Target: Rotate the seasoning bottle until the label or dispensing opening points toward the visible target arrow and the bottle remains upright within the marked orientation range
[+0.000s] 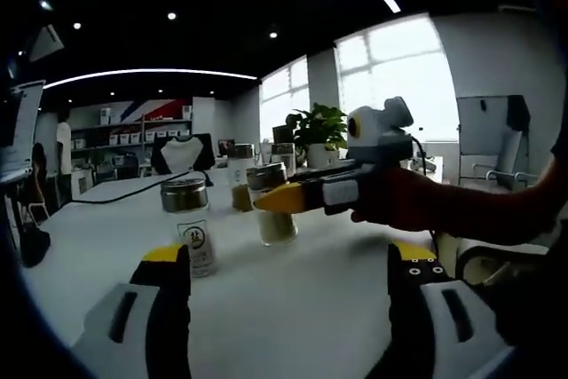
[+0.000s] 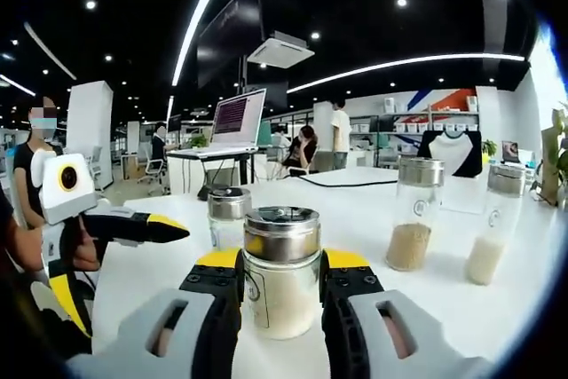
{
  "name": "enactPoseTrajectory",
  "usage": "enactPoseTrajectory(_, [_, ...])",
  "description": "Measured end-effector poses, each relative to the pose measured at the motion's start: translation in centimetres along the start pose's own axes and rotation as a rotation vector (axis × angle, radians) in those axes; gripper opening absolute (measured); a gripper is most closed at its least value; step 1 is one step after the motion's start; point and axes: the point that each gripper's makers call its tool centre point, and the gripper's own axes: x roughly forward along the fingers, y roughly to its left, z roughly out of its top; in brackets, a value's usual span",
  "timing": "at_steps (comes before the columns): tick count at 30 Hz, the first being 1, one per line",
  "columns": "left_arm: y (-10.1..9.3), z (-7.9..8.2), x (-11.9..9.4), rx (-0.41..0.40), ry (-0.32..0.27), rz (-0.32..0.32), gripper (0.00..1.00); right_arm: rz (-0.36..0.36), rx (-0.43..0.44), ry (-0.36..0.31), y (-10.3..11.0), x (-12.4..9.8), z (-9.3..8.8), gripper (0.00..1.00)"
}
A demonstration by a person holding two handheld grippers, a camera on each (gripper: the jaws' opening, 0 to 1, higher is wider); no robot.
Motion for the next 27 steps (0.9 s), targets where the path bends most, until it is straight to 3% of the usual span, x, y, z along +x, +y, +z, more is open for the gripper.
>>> enactPoseTrajectory(8, [-0.21, -0.05, 0.09, 0.004, 0.004, -0.007, 0.97, -0.021, 0.034, 0.004, -0.49, 0.3, -0.19, 0.31])
enactPoseTrajectory(10, [-0.22, 0.0, 0.04, 0.005, 0.004, -0.007, 0.97, -0.034, -0.007, 0.014, -0.5, 0.4, -0.27, 0.31])
enactPoseTrajectory(27, [-0.4, -0.18, -0.1, 0.008, 0.011, -0.006, 0.96, -0.033, -0.005, 0.021, -0.35, 0.31, -0.51, 0.31])
